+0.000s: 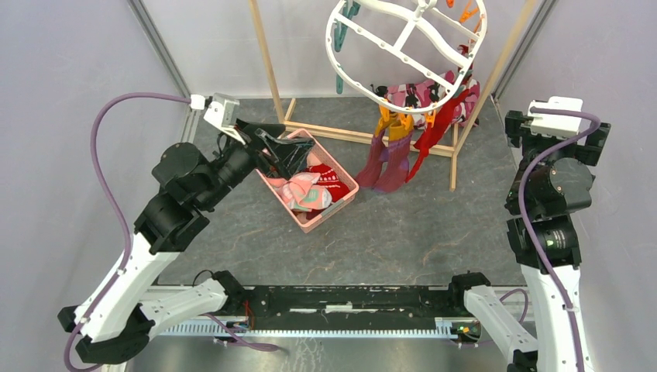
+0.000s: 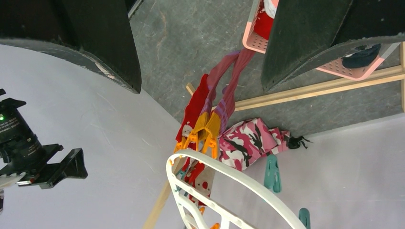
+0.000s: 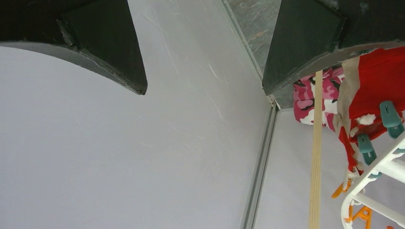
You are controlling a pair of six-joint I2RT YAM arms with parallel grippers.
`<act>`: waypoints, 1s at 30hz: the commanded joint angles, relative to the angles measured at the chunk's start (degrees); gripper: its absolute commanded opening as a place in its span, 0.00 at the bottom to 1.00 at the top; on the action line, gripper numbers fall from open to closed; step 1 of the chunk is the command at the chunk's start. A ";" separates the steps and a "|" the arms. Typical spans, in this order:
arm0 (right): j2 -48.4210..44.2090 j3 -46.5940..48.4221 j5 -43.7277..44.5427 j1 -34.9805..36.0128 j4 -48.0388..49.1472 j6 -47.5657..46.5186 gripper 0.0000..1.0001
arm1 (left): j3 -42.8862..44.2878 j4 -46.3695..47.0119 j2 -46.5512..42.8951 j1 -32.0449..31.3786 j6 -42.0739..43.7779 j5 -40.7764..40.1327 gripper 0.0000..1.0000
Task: Clip the socks to the hanger
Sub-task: Reset both arms
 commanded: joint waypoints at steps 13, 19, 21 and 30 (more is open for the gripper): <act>2.04 3.45 -6.03 -0.18 -2.09 5.64 0.98 | 3.04 0.61 3.03 0.18 0.08 -0.66 1.00; 2.40 2.97 -9.25 -0.16 -4.32 8.71 0.98 | 3.29 0.47 3.17 0.22 -0.30 -0.50 1.00; 2.63 3.19 -10.24 -0.16 -4.79 9.48 0.98 | 3.04 0.51 3.07 0.16 -0.51 -0.52 1.00; 2.78 3.74 -12.03 -0.10 -5.63 11.07 0.98 | 1.87 0.88 2.03 0.15 -1.11 -0.72 1.00</act>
